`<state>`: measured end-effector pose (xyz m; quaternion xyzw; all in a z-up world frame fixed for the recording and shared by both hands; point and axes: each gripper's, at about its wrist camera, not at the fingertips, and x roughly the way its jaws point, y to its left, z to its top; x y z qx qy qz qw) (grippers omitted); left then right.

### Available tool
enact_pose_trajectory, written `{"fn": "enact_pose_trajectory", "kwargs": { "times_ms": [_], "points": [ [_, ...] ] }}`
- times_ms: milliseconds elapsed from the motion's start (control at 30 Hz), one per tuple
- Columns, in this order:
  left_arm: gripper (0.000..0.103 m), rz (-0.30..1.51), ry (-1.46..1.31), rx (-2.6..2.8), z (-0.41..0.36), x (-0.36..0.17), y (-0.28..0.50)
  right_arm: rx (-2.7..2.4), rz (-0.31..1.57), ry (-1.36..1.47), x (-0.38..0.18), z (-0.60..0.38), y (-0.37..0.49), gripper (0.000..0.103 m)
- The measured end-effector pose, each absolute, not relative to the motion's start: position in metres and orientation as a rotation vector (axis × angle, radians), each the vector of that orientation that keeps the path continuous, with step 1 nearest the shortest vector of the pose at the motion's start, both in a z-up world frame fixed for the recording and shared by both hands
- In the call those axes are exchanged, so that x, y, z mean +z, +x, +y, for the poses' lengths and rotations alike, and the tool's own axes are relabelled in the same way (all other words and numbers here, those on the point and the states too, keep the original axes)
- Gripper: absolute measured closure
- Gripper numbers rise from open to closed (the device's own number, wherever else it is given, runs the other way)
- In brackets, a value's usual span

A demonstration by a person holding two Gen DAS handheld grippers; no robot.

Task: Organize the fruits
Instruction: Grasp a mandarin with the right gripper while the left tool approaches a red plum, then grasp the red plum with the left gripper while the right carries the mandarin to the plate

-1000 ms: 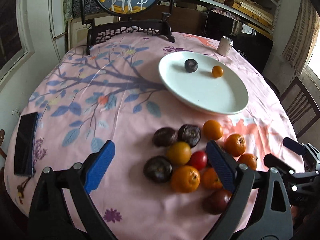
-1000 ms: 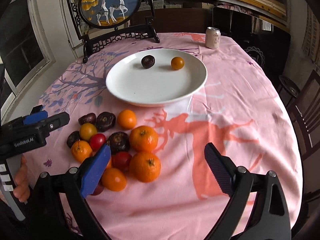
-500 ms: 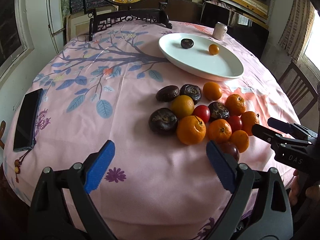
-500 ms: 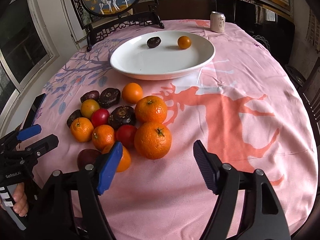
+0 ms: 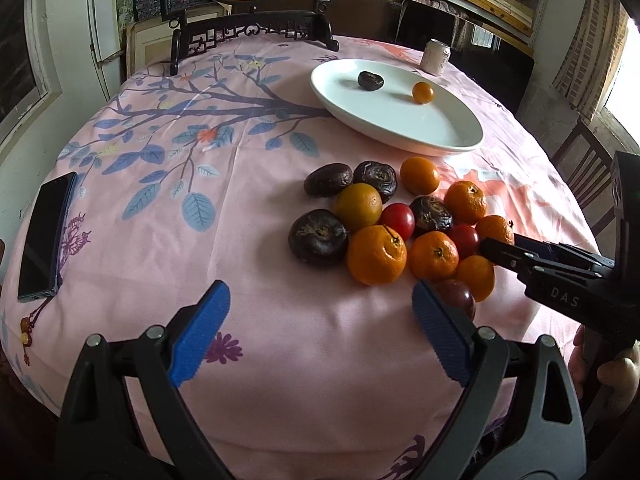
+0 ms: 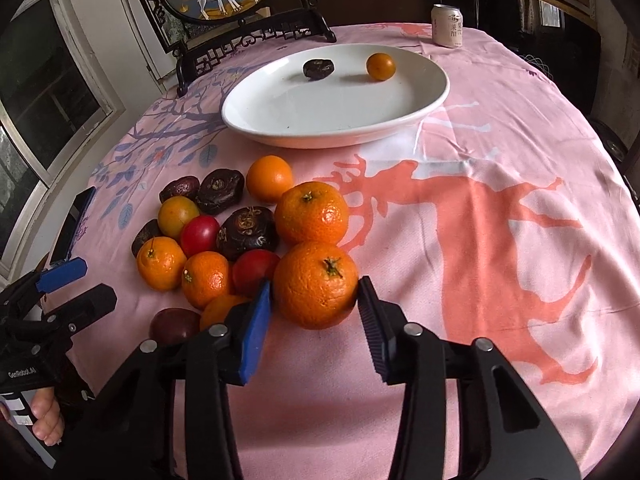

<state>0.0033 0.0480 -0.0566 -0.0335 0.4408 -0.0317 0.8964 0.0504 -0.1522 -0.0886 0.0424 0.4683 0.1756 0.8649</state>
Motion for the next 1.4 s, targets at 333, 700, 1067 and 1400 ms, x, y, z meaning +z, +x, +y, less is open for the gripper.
{"fn": "enact_pose_trajectory", "kwargs": {
  "times_ms": [333,700,1067,1400],
  "points": [
    [0.015,0.978,-0.033,-0.233,0.001,-0.063,-0.007,0.275,0.918,0.102,-0.072,-0.187,0.022,0.060],
    [0.063,1.064,0.006,-0.226,-0.034,-0.087,0.013,0.278,0.891,0.148,-0.071,-0.211,0.008,0.060],
    [0.064,1.008,-0.018,-0.245,-0.023,-0.067,0.001,0.290,0.898,0.126,-0.070,-0.198,0.007,0.060],
    [0.064,0.973,-0.035,-0.230,0.005,-0.032,0.031,0.327,0.886,0.073,-0.049,-0.185,0.031,0.060]
  ]
}}
